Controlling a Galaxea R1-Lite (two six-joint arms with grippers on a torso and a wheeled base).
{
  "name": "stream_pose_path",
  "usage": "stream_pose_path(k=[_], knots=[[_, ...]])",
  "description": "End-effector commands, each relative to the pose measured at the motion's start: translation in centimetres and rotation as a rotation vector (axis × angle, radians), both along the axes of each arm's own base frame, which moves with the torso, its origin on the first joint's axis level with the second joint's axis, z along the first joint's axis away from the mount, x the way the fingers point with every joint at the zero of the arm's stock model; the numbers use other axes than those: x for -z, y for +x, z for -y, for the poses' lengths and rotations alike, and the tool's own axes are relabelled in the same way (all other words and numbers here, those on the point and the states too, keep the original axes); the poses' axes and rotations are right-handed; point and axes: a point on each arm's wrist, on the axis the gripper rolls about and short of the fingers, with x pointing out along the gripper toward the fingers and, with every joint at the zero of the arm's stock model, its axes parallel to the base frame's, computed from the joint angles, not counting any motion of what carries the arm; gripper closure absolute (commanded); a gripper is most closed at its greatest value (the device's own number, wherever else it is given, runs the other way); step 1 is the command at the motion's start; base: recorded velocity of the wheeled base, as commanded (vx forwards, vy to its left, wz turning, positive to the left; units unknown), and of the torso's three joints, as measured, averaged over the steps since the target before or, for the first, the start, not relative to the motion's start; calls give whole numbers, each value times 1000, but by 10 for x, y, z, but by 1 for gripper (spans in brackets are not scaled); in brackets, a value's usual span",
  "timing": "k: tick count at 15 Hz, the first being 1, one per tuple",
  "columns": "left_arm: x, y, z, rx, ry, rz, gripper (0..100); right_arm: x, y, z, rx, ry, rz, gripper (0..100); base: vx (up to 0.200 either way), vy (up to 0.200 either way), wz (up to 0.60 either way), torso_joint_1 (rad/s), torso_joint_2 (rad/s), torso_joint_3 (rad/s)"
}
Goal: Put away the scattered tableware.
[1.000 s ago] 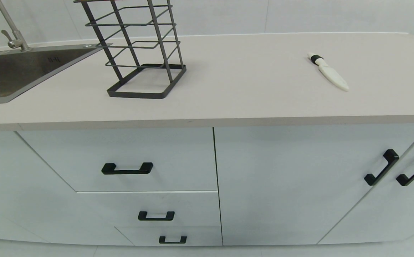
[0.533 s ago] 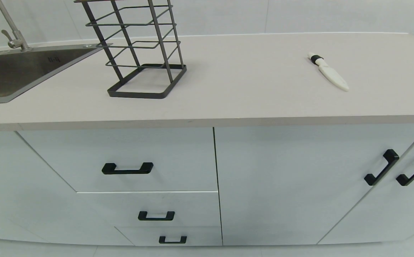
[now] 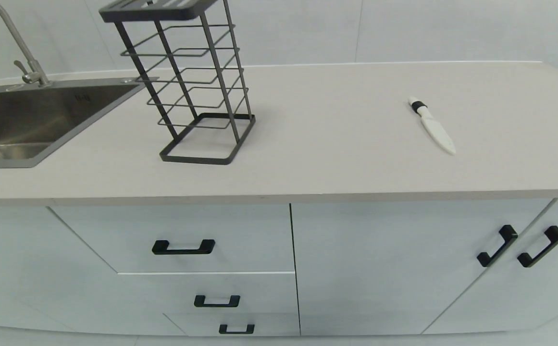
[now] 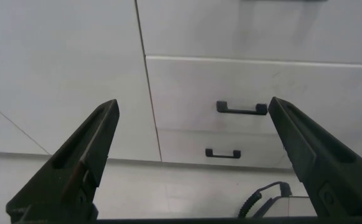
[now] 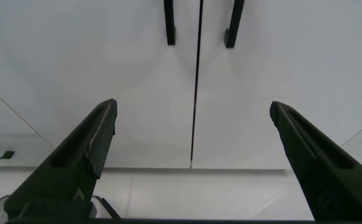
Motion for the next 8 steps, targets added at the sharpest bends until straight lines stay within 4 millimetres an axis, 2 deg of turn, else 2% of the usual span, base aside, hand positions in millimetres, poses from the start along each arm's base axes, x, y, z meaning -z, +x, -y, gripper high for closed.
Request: stream_pose_path(k=[1,4,6,8], knots=[[0,0,0,-1,-1,-1,0,0,0,0,1,0,0,0,0,0,0,232,-510,-222],[0,0,0,-4,-1,-1,0,0,0,0,1,0,0,0,0,0,0,230,-484,-214],[0,0,0,-7,-1,-1,0,0,0,0,1,0,0,0,0,0,0,63,-491,-220],[0,0,0,-7,-1,-1,0,0,0,0,1,0,0,0,0,0,0,288,-493,-225]])
